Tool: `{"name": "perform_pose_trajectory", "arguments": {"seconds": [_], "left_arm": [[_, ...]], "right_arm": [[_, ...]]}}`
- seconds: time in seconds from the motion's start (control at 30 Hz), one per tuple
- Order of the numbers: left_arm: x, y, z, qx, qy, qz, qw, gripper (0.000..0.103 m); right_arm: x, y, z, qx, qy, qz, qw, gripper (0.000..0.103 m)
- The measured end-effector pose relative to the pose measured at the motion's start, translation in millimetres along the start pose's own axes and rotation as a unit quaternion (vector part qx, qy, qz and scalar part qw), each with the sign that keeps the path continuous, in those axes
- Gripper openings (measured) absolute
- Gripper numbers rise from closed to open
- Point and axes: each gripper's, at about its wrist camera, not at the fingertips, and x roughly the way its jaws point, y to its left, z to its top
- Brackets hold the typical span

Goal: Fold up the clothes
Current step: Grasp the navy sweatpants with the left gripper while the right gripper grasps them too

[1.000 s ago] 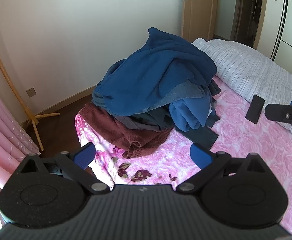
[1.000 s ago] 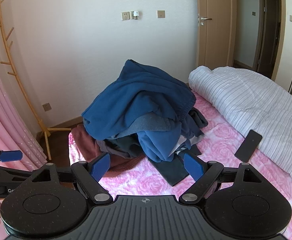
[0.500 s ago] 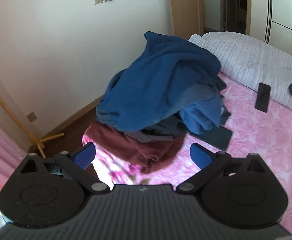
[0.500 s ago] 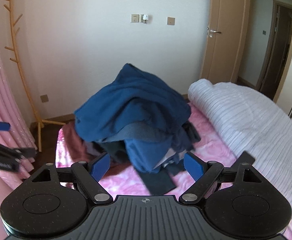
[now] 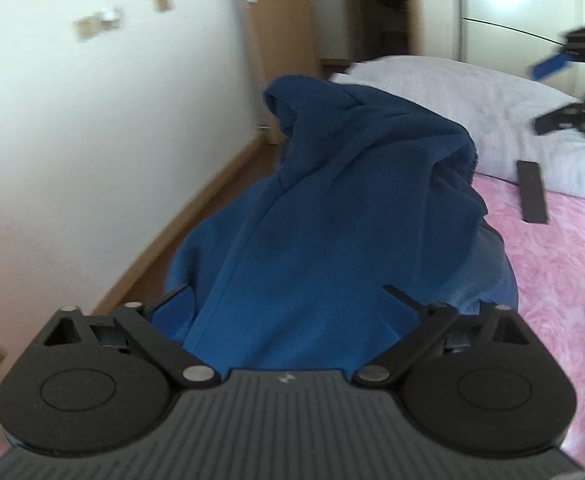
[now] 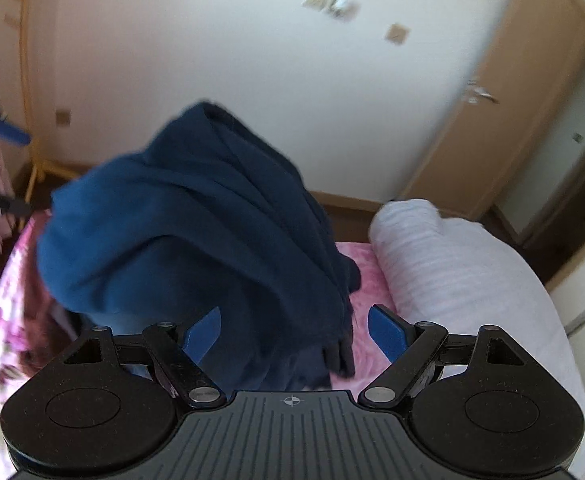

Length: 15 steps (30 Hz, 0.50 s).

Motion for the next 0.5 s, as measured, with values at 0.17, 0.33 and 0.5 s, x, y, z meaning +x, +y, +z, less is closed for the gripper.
{"name": "perform_pose_trajectory", "arguments": {"seconds": [0.17,0.33,0.5], "left_arm": [[55,21,7,0.072,0.012,-0.052,0.996,0.087],[81,27,0,0.141,0.021,-0.083,0.9863,0.068],[80,25,-7,0.157,0.015,-0.1,0.9824,0.025]], "right_arm": [[75,-6,13,-0.086,0.029,0.017,0.996,0.084],[130,-9,16,-0.154,0.049,0.045,0.986,0.084],[149,-11,10,-0.146,0.074,0.086,0.983,0.039]]}}
